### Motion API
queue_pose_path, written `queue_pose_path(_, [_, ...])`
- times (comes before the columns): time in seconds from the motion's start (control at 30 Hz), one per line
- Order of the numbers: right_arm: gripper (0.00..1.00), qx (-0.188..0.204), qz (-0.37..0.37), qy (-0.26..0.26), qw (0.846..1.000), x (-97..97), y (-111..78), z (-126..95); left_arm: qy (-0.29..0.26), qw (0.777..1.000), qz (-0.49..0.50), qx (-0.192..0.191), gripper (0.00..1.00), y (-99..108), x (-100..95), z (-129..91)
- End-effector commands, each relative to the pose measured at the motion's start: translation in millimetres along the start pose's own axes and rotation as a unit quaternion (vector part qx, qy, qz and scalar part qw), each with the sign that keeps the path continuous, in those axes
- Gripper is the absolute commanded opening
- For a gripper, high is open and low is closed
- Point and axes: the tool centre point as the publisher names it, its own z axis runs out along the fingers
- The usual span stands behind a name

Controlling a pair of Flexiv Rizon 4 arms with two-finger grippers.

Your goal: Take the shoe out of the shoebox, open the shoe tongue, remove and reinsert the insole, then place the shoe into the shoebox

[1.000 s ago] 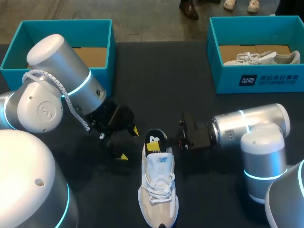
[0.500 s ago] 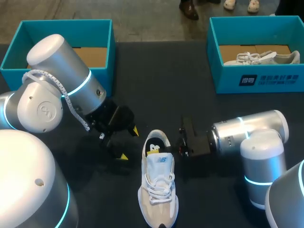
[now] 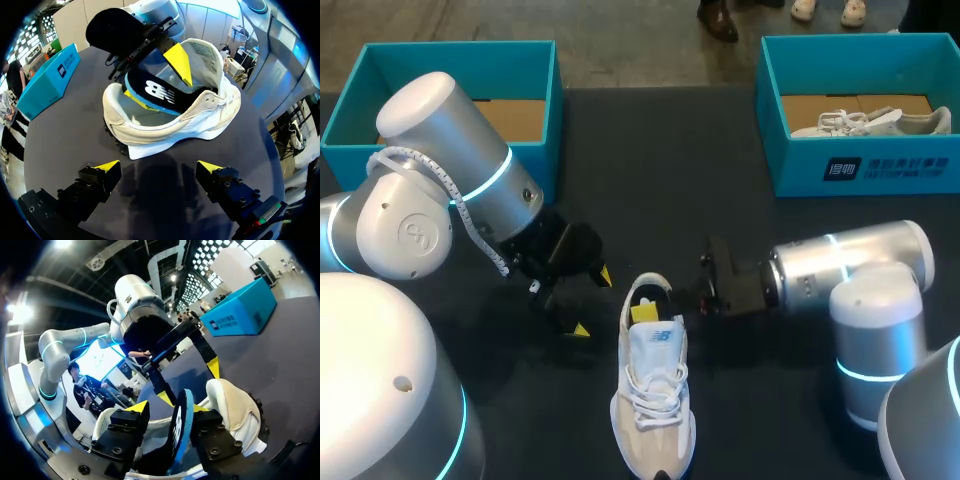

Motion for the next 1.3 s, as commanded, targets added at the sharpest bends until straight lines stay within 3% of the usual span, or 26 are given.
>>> queue_pose_path(0.03, [0.07,0.005,0.000,-0.003,1.000,0.3,2.4,-0.2,0.000,1.000,0.000,-0.001,1.00,-0.5,0.0,1.0])
queue_pose_path(0.07, [0.00,0.006,0.001,-0.003,1.000,-0.6,2.3,0.3,0.000,1.000,0.000,-0.001,1.00,-0.5,0.0,1.0])
queue_pose_path(0.63, [0.00,0.024,0.033,0.005,0.999,-2.8,-19.2,6.4,0.000,1.000,0.000,-0.001,1.00,-0.5,0.0,1.0])
queue_pose_path(0.8, [0.00,0.022,0.026,0.003,0.999,-1.2,-11.9,4.2,0.000,1.000,0.000,-0.001,1.00,-0.5,0.0,1.0])
queue_pose_path(0.83, [0.07,0.021,0.023,0.002,1.000,-0.5,-9.3,3.7,0.000,1.000,0.000,-0.001,1.00,-0.5,0.0,1.0])
queue_pose_path(0.87, [0.30,0.021,0.020,0.001,1.000,0.0,-6.8,3.1,0.000,1.000,0.000,-0.001,1.00,-0.5,0.0,1.0])
queue_pose_path(0.9, [0.47,0.021,0.015,0.000,1.000,0.6,-3.5,2.5,0.000,1.000,0.000,-0.001,1.00,-0.5,0.0,1.0])
queue_pose_path(0.93, [0.51,0.021,0.013,-0.001,1.000,1.0,-1.9,2.2,0.000,1.000,0.000,-0.001,1.00,-0.5,0.0,1.0])
queue_pose_path(0.97, [0.69,0.021,0.009,-0.003,1.000,1.8,1.1,1.8,0.000,1.000,0.000,-0.001,1.00,-0.5,0.0,1.0])
queue_pose_path(1.0, [0.75,0.021,0.004,-0.004,1.000,2.3,3.1,1.5,0.000,1.000,0.000,-0.001,1.00,-0.5,0.0,1.0])
queue_pose_path(1.1, [0.83,0.023,-0.002,-0.009,1.000,3.3,7.9,0.3,0.000,1.000,0.000,-0.001,1.00,-0.5,0.0,1.0])
queue_pose_path(1.3, [0.81,0.026,-0.013,-0.016,0.999,6.2,12.5,-3.1,0.000,1.000,0.000,-0.001,1.00,-0.5,0.0,1.0])
